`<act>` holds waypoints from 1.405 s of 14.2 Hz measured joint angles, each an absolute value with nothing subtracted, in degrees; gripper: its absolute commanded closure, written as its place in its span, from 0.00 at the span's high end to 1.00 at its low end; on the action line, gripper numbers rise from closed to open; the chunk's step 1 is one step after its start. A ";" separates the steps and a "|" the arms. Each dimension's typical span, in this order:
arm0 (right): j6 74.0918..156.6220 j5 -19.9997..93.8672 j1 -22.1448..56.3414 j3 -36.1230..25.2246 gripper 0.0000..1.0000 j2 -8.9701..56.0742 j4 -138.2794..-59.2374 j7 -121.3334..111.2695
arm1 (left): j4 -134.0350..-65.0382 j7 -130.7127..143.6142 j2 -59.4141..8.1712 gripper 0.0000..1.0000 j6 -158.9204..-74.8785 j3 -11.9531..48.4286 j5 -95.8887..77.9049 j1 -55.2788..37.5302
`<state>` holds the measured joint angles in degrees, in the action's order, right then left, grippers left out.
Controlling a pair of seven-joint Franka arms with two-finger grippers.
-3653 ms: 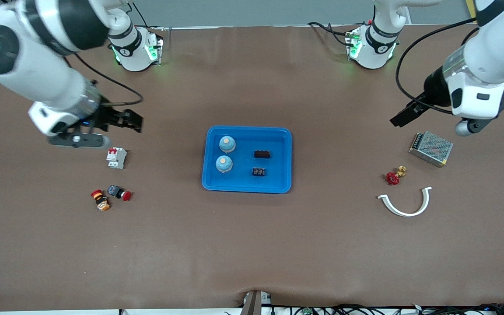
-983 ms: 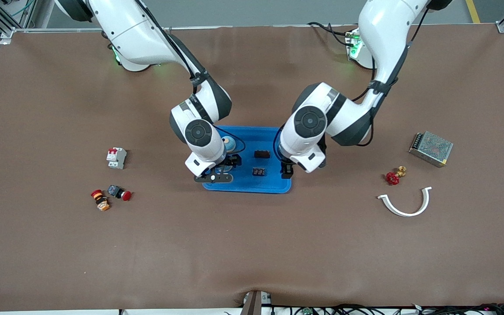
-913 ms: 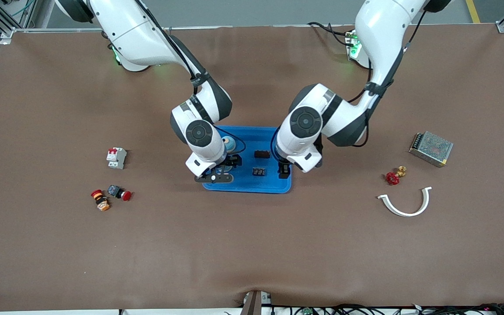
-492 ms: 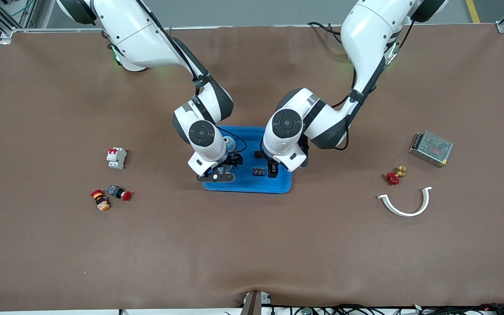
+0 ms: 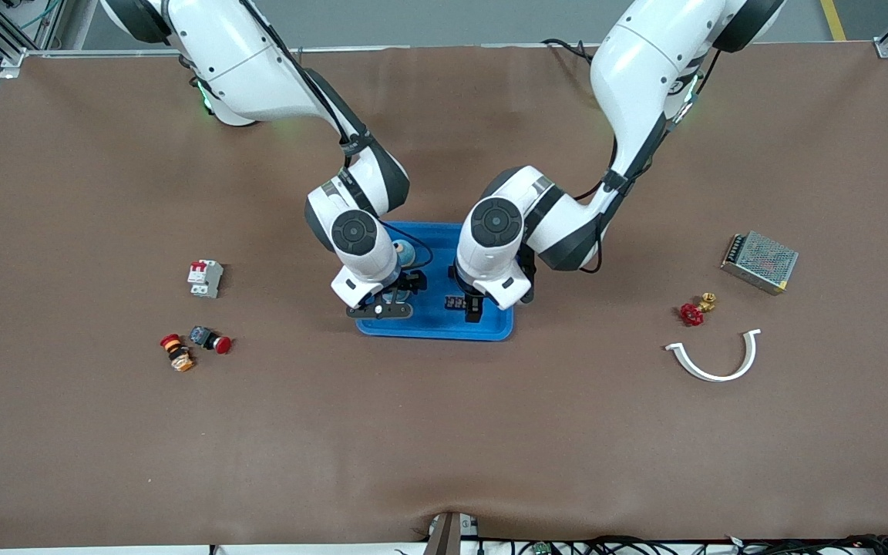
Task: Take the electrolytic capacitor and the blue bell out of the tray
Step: 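Grasp a blue gauge with the right gripper while the left gripper lowers, then carry the gauge beside the red buttons while the left gripper grasps capacitor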
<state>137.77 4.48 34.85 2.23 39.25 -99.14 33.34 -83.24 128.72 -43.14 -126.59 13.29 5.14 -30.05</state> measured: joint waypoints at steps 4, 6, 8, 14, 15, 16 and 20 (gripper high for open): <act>137.78 3.05 34.86 2.23 1.00 39.26 -99.28 33.33 | -80.31 127.78 -46.56 1.00 -127.82 13.29 5.64 -30.47; 137.79 2.47 34.87 2.23 1.00 39.29 -99.59 33.33 | -79.84 127.74 -47.67 1.00 -128.66 13.28 6.00 -31.23; 137.79 2.21 34.87 2.23 0.80 39.32 -99.69 33.33 | -79.49 127.74 -48.48 1.00 -129.07 13.26 6.13 -32.20; 137.85 2.19 34.88 2.21 0.39 39.30 -99.66 33.33 | -78.84 127.74 -49.98 1.00 -130.77 9.56 6.18 -35.48; 137.84 2.19 34.88 2.21 0.39 39.30 -99.65 33.33 | -78.76 127.74 -50.05 1.00 -130.91 9.31 6.18 -35.58; 137.84 2.19 34.88 2.18 0.39 39.30 -99.62 33.33 | -78.72 127.74 -50.14 1.00 -130.95 9.13 6.19 -35.59; 134.54 2.19 34.72 1.43 0.39 38.84 -97.92 33.24 | -78.50 127.70 -50.73 1.00 -131.24 8.81 6.19 -35.61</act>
